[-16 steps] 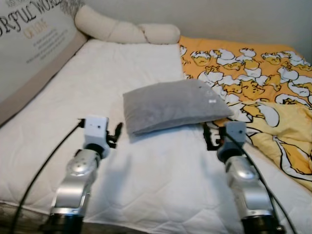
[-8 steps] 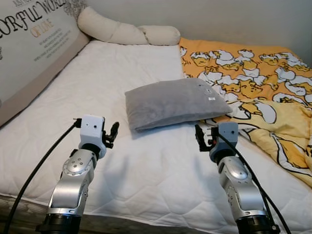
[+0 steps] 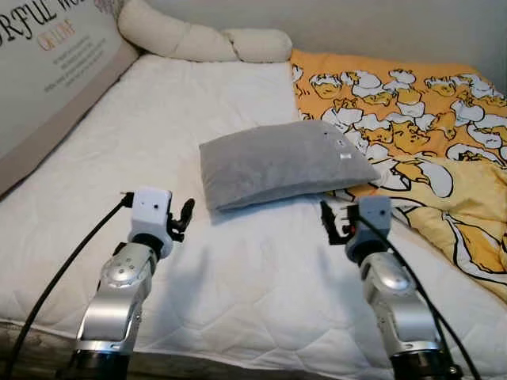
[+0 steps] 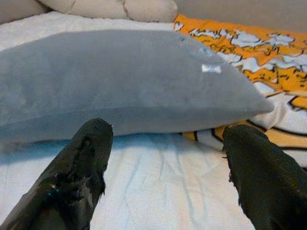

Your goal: Clean up the room

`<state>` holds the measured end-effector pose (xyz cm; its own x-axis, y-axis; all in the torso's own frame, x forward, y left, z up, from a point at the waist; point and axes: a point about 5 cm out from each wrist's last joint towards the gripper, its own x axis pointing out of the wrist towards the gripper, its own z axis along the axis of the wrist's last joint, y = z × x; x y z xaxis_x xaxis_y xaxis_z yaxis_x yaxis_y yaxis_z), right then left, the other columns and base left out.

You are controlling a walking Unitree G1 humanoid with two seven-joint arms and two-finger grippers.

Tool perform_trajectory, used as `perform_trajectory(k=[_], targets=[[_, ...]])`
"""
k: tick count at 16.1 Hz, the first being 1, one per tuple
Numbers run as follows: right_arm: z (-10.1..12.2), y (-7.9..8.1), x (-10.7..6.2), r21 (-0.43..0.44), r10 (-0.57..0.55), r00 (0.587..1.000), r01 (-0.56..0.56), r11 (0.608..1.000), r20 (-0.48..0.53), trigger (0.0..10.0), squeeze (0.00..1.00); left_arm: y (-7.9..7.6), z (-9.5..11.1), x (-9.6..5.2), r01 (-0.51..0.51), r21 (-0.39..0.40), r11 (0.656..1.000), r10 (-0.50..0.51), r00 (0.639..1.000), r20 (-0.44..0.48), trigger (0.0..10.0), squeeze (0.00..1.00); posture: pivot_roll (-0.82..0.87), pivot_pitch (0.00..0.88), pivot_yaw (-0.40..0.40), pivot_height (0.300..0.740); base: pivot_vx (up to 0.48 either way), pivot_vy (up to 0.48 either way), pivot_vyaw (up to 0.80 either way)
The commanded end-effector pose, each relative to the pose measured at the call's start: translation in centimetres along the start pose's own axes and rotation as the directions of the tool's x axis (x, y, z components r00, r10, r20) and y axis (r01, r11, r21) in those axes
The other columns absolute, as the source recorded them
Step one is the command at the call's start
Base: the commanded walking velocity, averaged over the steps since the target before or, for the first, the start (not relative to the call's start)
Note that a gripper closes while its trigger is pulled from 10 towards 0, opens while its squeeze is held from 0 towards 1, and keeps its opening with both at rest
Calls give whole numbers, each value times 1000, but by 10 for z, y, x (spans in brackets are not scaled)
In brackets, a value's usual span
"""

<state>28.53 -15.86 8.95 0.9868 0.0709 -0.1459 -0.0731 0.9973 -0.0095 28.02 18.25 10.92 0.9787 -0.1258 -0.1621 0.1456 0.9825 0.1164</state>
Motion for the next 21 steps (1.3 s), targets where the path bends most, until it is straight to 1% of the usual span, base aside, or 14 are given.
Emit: perform_trajectory(k=[1, 2, 3, 4, 6, 7, 8, 9, 10, 11, 13, 16, 19, 21], targets=[[3, -12, -6, 21, -36, 999, 36, 999, 6, 10000, 0, 5, -2, -3, -7, -42, 999, 7, 1000, -10, 10000, 0, 4, 0, -53, 740, 0, 0, 0], [0, -17, -9, 19, -48, 999, 48, 999, -5, 10000, 0, 6, -5, 0, 27, -55, 998, -28, 999, -18, 10000, 0, -1, 0, -57, 740, 0, 0, 0], [-4, -20, -10, 3, -50, 999, 50, 999, -22, 10000, 0, 3, -3, 7, 88, -55, 995, -88, 996, -13, 10000, 302, -2, 0, -61, 740, 0, 0, 0], [-4, -21, -10, -7, -52, 998, 52, 999, -28, 10000, 0, 2, 1, 16, 111, -60, 992, -111, 994, -2, 10000, 1000, -6, 0, -62, 740, 0, 0, 0], [0, -25, -12, -12, -59, 998, 59, 998, -25, 10000, 0, 0, 11, 39, 157, -47, 986, -157, 988, 12, 10000, 1000, -35, 0, -55, 740, 0, 0, 0], [-2, -30, -15, -36, -83, 995, 82, 996, -46, 10000, 0, -7, 15, 54, 201, -31, 979, -201, 980, -3, 10000, 1000, -61, 0, -45, 740, 0, 0, 0], [-4, -35, -20, -45, -107, 992, 104, 994, -68, 10000, 0, -14, 15, 65, 242, -22, 970, -242, 970, -24, 10000, 1000, -91, 0, -26, 740, 0, 0, 0], [-4, -36, -23, -43, -112, 991, 110, 993, -70, 10000, 0, -16, 15, 67, 256, -24, 966, -257, 966, -30, 10000, 1000, -99, 0, -21, 740, 0, 0, 0], [-5, -38, -29, -46, -118, 990, 115, 992, -74, 10000, 0, -21, 11, 72, 275, -8, 961, -275, 959, -63, 10000, 1000, -146, 0, 8, 740, 0, 0, 0], [-5, -41, -37, -50, -130, 988, 127, 991, -80, 10000, 0, -24, 4, 79, 269, 2, 963, -267, 957, -110, 10000, 1000, -170, 0, 19, 740, 0, 0, 0], [-2, -43, -50, -66, -138, 986, 132, 989, -95, 10000, 0, -24, -2, 86, 245, -9, 969, -244, 957, -159, 10000, 1000, -212, 0, 26, 740, 0, 0, 0], [1, -42, -68, -90, -133, 984, 122, 988, -120, 10000, 0, -23, 1, 92, 232, -16, 973, -232, 960, -156, 10000, 1000, -260, 0, 26, 740, 0, 0, 0], [2, -42, -82, -104, -149, 978, 134, 985, -148, 10000, 0, -22, 8, 97, 242, 5, 970, -239, 960, -144, 10000, 1000, -294, 0, 46, 740, 0, 0, 0], [5, -45, -92, -112, -190, 969, 173, 978, -157, 10000, 0, -24, 7, 98, 251, 70, 966, -235, 955, -180, 10000, 1000, -323, 54, 76, 740, 0, 0, 0]])
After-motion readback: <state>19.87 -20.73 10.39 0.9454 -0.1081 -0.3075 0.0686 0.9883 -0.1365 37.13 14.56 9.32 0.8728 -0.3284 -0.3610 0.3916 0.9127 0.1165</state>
